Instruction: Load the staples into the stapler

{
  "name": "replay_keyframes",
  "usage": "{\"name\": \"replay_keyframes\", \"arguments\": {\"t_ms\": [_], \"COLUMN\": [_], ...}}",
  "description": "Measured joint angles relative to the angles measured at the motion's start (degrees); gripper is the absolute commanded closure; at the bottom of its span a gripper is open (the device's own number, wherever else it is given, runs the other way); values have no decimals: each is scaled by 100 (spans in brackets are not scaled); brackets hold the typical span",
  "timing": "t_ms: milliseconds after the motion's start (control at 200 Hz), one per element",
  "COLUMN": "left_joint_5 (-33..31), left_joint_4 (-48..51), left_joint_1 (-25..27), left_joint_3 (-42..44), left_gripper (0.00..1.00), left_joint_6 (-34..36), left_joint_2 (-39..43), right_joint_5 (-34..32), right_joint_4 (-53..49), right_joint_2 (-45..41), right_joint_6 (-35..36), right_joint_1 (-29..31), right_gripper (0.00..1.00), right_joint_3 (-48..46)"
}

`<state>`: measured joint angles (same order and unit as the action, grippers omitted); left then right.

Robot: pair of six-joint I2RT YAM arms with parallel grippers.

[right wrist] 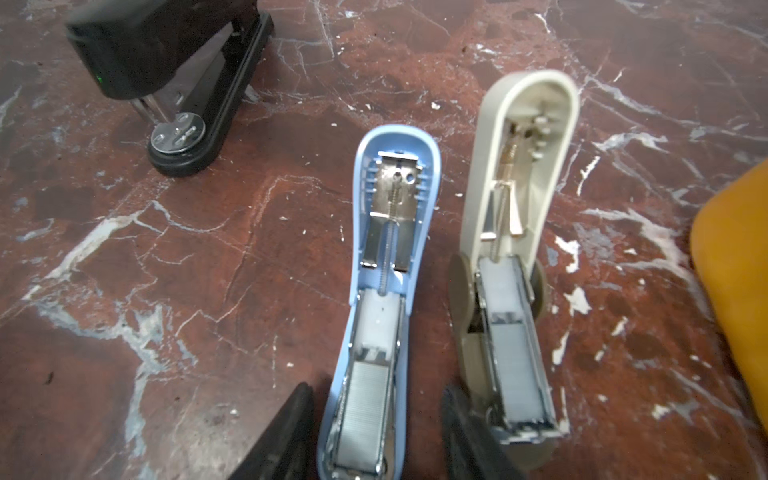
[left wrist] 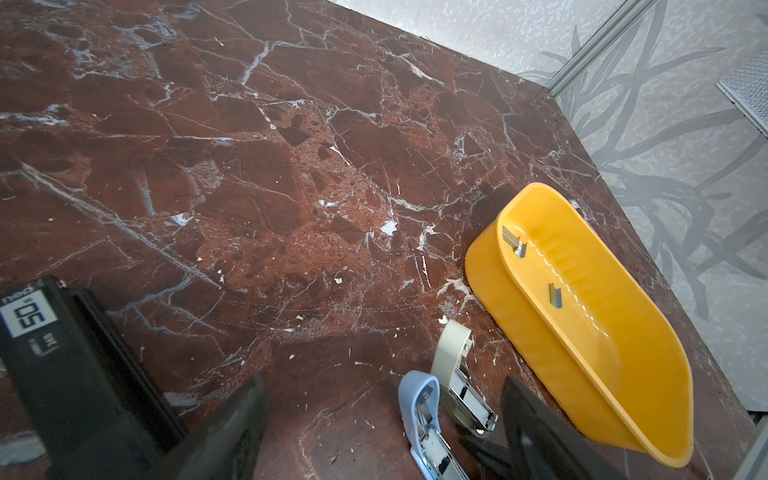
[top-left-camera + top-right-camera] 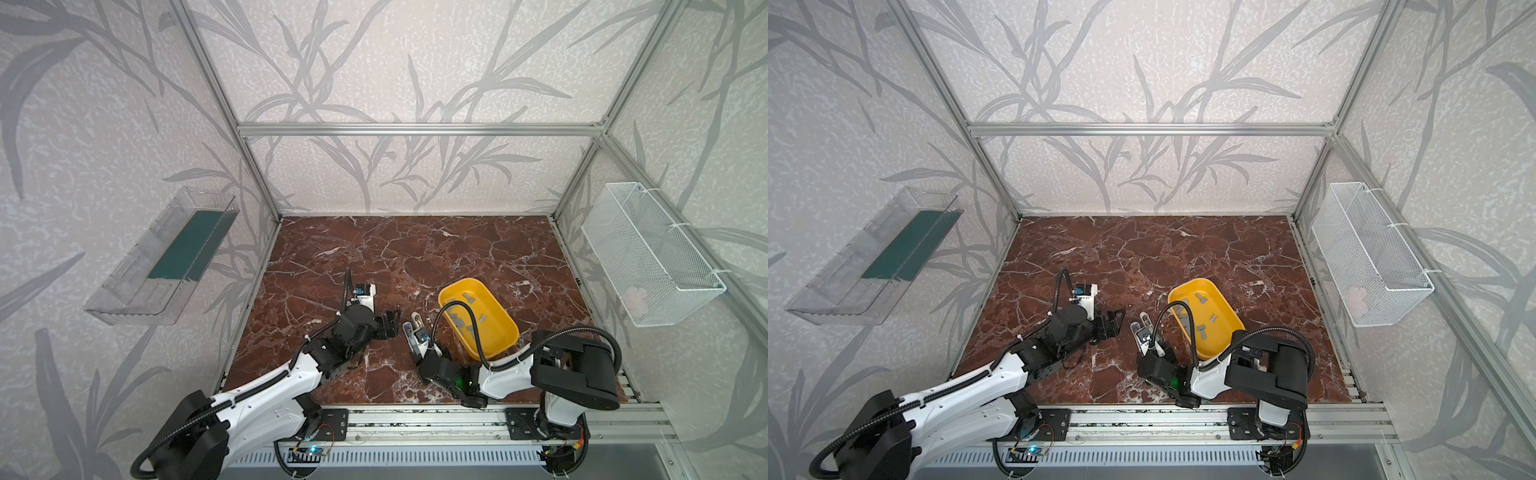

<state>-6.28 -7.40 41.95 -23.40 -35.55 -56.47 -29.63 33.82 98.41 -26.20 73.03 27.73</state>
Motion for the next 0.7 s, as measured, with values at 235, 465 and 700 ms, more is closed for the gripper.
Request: {"name": "replay_keyframes", "arguments": {"t_ms": [235,465,700], "left_joint_5": [7,68,227], "left_joint_4": [0,-122,-356], "left_joint_1": [0,0,-15], "left_joint_3": [0,0,0], "left_gripper": [11,14,18], "left_joint_6": [0,-13,-157], "left_joint_2": [0,-166,-732], "right_joint_5": [-35,-44,-35], "right_joint_4": [26,48,118], "right_joint_2": [42,59,59], "right_joint_6": [-15,20,26], "right_joint_1": [0,0,0], "right_gripper": [68,70,71], "right_joint_3": [9,20,0]}}
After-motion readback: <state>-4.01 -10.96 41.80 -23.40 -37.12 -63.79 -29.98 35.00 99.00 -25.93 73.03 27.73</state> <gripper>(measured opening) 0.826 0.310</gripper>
